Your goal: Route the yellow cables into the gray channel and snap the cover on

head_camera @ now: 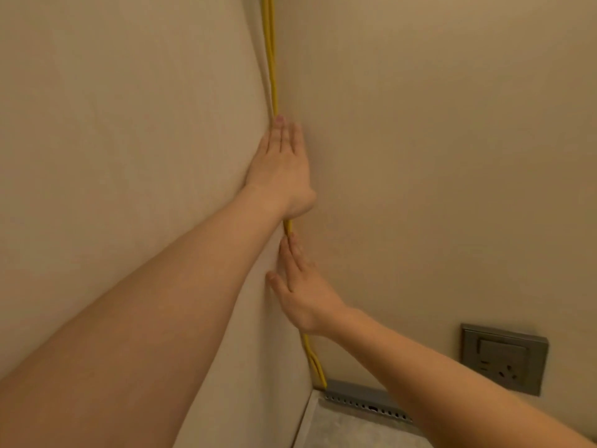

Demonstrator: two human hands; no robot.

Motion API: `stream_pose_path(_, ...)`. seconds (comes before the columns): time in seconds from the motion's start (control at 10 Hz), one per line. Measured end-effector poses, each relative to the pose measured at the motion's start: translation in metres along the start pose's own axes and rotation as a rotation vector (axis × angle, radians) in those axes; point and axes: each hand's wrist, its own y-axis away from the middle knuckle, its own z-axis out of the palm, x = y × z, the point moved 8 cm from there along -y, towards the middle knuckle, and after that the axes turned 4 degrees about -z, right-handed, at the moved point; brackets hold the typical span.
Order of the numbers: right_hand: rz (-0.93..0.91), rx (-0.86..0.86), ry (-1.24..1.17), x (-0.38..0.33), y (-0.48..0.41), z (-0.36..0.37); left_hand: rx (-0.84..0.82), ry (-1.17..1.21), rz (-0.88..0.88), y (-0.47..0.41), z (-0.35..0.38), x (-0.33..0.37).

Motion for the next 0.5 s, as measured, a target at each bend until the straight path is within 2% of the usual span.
stream_pose_path(0.1, 0.018, -0.112, 0.131, 0.016, 0.009, 0.012, -0.015, 0.127, 0.012, -0.009, -0.004, 0.002)
stream_pose_path(0.3, 0.026, -0.203, -0.038, 0.025, 0.020, 0.013, -0.032, 0.231, 0.016, -0.010, -0.001, 0.005)
stream_pose_path(0.5, 0.108, -0.296, -0.109, 0.032, 0.040, 0.001, -0.059, 0.323, 0.039, 0.013, 0.017, 0.015)
